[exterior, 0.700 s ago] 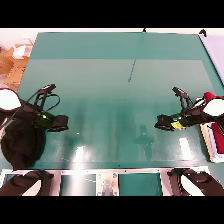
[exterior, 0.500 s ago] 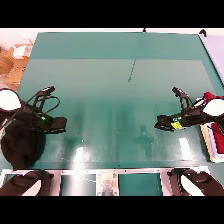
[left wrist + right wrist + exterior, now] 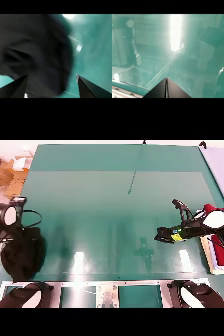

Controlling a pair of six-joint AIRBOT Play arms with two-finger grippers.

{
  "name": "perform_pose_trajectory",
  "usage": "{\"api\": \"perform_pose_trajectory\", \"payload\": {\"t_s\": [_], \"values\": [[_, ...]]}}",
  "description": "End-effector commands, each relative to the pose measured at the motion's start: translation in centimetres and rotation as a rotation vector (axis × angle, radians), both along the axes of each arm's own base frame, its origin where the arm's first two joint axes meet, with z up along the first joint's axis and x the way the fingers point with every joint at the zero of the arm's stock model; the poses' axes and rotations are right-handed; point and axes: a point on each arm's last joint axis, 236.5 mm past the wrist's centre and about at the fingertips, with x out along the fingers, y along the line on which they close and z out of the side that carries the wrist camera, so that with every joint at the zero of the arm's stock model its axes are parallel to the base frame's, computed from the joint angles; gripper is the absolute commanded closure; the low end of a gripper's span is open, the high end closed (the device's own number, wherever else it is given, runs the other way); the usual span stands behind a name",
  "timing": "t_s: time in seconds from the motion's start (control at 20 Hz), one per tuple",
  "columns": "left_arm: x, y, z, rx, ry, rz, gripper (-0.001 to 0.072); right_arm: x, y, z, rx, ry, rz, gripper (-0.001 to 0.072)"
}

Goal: Fold the shirts.

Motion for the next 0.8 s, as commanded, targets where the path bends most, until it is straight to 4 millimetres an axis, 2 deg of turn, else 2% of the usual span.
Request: {"api": "perform_pose_trajectory", "payload": {"t_s": [0.0,0.15,0.3,0.35,0.4,0.45,0.6,0.65,0.75], "values": [[0.0,4.4,-2.8,0.021,0.038,0.065,-0.0013,0.0,0.0,0.0,0.0,0.0,0.001,0.0694],[0.1,4.9,-7.1,-0.069,0.088,0.075,-0.0013,0.0,0.0,0.0,0.0,0.0,0.001,0.0694],[0.9,4.8,-9.8,-0.114,0.118,0.032,-0.0006,0.0,0.0,0.0,0.0,0.0,0.001,0.0694],[1.2,4.4,-10.3,-0.131,0.124,0.012,0.0067,0.0,0.0,0.0,0.0,0.0,0.001,0.0694],[1.4,4.1,-10.7,-0.149,0.124,0.002,0.0516,0.0,0.0,0.0,0.0,0.0,0.001,0.0695],[1.7,3.6,-10.8,-0.167,0.114,-0.018,0.0683,0.0,0.0,0.0,0.0,0.0,0.001,0.0694],[2.6,3.4,-9.0,-0.186,0.112,-0.014,0.0683,0.0,0.0,0.0,0.0,0.0,0.001,0.0694],[3.1,3.5,-7.6,-0.188,0.114,-0.008,0.0684,0.0,0.0,0.0,0.0,0.0,0.001,0.0694],[5.2,2.6,-3.5,-0.207,0.078,-0.028,0.0684,0.0,0.0,0.0,0.0,0.0,0.001,0.0694]]}}
